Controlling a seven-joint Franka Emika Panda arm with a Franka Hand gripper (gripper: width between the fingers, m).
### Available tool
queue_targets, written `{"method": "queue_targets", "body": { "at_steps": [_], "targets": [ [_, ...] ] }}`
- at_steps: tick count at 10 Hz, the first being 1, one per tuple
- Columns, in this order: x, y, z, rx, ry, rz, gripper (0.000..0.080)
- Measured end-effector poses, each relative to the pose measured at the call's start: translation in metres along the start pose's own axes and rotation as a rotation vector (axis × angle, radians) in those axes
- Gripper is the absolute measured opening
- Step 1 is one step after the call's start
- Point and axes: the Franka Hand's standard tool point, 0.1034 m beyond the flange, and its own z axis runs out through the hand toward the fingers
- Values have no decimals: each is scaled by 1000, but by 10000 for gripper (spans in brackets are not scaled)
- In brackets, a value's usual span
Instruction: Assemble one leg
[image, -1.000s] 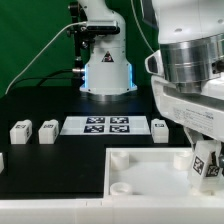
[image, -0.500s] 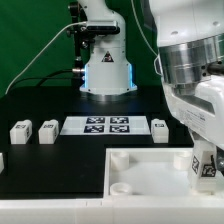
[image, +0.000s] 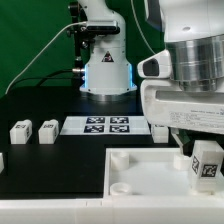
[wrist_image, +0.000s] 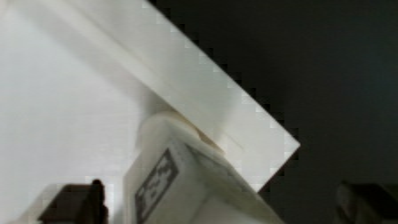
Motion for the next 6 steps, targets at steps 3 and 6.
{"method": "queue_targets", "body": {
  "at_steps": [3, 6],
  "targets": [
    [3, 2, -1, -28, 17, -383, 649],
    [17, 15, 0, -34, 44, -762, 649]
  ]
}}
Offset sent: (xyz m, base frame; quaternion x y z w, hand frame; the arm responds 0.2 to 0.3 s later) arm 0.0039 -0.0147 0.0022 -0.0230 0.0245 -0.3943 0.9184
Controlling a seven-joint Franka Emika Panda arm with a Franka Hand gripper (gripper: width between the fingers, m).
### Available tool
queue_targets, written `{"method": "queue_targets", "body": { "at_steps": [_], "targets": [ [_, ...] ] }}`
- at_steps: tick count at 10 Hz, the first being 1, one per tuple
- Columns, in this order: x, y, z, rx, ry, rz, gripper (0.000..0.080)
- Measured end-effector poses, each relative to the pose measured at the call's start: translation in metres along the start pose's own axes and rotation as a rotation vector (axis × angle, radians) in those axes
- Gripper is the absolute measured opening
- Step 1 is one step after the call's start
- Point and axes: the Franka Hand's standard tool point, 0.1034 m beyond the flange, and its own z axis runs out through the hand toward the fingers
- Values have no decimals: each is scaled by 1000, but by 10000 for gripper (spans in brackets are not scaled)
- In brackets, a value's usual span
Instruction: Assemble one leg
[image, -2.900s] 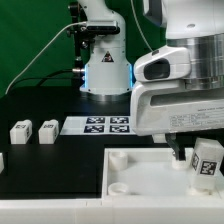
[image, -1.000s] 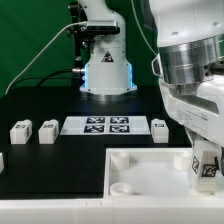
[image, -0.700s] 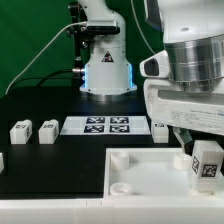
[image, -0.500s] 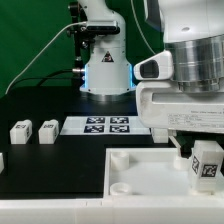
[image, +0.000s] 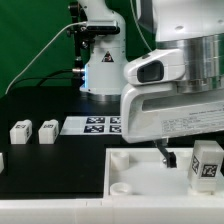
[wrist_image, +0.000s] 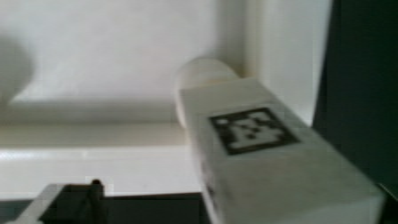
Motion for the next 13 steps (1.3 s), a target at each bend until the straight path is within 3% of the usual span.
{"method": "queue_targets", "body": {
  "at_steps": [2, 3, 4, 5, 9, 11, 13],
  "targets": [
    [0, -2, 0, 0, -1, 32, 622],
    [0, -2, 0, 1, -1, 47, 437],
    [0, -3, 0, 7, -2, 169, 437],
    [-1, -2, 1, 7, -2, 281, 291],
    [-2, 2, 1, 3, -7, 644, 292],
    [-5, 2, 1, -2, -20, 952, 291],
    [-8, 5, 2, 22, -40, 1302, 294]
  ]
}}
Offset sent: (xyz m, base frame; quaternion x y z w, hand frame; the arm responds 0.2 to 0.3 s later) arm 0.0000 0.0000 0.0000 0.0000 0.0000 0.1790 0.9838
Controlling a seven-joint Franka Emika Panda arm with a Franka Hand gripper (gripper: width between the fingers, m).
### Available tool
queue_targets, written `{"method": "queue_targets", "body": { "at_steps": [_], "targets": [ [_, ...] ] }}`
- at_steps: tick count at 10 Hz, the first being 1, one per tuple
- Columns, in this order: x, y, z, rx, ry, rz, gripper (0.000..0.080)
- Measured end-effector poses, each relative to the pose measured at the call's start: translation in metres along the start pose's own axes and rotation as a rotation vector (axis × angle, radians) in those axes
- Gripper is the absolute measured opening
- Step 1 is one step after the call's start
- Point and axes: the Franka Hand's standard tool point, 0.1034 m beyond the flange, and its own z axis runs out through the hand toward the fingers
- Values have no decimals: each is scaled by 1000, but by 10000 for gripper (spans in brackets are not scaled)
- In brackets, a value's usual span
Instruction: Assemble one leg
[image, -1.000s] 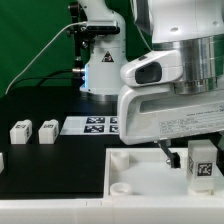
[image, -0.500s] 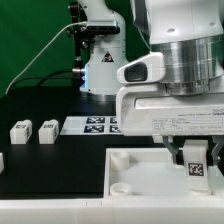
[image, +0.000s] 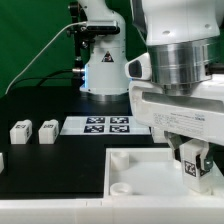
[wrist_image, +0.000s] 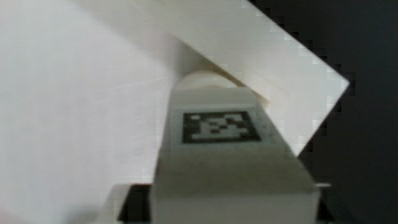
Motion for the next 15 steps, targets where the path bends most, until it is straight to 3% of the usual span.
{"method": "queue_targets", "body": {
  "at_steps": [5, 7, 8, 9, 10, 13, 15],
  "targets": [
    [-12, 0, 2, 32, -55, 642, 294],
    [-13, -1, 3, 38, -47, 488, 294],
    [-20, -3, 4, 55, -39, 317, 294],
    [-27, -5, 4, 57, -38, 162, 472],
    [-33, -6, 5, 55, -31, 54, 589],
    [-30, -5, 5, 58, -22, -221, 647],
    [-18, -5, 1, 40, -3, -508, 649]
  ]
}}
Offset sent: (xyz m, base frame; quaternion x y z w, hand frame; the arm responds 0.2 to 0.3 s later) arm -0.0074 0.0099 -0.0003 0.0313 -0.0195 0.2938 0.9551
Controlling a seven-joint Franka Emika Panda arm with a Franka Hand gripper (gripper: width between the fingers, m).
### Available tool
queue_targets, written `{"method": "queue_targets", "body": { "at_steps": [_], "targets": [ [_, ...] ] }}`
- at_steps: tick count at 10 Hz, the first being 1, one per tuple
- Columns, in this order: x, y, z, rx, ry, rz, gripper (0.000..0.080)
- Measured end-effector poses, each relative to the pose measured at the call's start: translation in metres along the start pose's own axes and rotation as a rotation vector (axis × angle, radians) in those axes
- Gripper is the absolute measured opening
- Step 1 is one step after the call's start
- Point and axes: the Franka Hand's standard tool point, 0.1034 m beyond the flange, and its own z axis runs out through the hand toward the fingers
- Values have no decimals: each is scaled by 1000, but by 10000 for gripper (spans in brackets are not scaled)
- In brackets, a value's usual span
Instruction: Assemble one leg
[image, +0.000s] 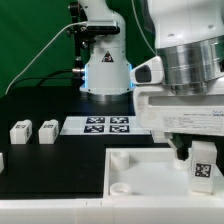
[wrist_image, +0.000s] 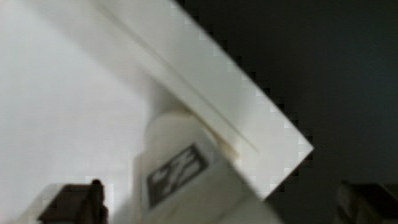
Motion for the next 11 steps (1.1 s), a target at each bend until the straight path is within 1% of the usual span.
{"method": "queue_targets", "body": {
  "at_steps": [1, 2, 5, 6, 7, 9, 10, 11],
  "targets": [
    [4, 0, -2, -14, 4, -71, 649],
    [5, -1, -3, -31, 13, -243, 649],
    [5, 0, -3, -28, 11, -188, 635],
    [4, -1, -2, -21, 8, -71, 453],
    [4, 2, -2, -25, 5, 53, 311],
    [5, 4, -1, -22, 3, 233, 307],
    [7, 5, -2, -17, -6, 421, 306],
    [7, 5, -2, -16, -7, 533, 306]
  ]
}}
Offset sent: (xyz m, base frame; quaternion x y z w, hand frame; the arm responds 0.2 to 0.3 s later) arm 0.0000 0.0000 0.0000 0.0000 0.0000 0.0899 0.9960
